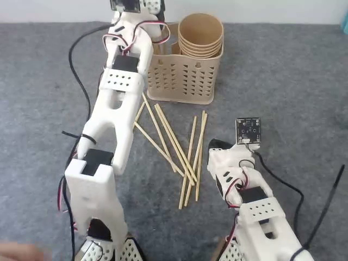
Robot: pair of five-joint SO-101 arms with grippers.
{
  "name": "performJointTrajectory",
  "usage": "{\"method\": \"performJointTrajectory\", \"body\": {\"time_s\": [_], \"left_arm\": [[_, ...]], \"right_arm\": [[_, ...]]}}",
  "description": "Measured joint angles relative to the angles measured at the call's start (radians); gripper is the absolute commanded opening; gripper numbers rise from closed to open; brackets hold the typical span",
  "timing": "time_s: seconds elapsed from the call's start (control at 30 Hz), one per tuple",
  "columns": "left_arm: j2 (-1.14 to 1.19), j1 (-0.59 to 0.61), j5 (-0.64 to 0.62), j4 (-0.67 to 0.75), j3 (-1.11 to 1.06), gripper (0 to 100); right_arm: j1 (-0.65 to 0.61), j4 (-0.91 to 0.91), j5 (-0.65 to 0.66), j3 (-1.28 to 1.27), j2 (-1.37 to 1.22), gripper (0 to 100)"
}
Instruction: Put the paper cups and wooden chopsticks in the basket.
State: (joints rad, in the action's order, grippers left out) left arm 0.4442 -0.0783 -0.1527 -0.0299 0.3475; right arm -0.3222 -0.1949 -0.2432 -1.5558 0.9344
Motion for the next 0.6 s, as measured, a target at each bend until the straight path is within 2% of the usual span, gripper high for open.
{"method": "performJointTrajectory", "body": {"time_s": [0.1, 0.23, 0.37, 0.6], "left_arm": [[0.000, 0.000, 0.002, -0.078, 0.000, 15], [-0.049, 0.011, 0.080, -0.328, 0.000, 28], [-0.141, 0.040, 0.127, -0.580, 0.000, 27], [-0.269, 0.106, 0.130, -0.901, 0.000, 19]], "right_arm": [[0.000, 0.000, 0.003, 0.000, 0.000, 0.8], [0.000, 0.000, 0.003, 0.000, 0.000, 0.8], [0.000, 0.000, 0.003, 0.000, 0.000, 0.8], [0.000, 0.000, 0.003, 0.000, 0.000, 0.8]]}}
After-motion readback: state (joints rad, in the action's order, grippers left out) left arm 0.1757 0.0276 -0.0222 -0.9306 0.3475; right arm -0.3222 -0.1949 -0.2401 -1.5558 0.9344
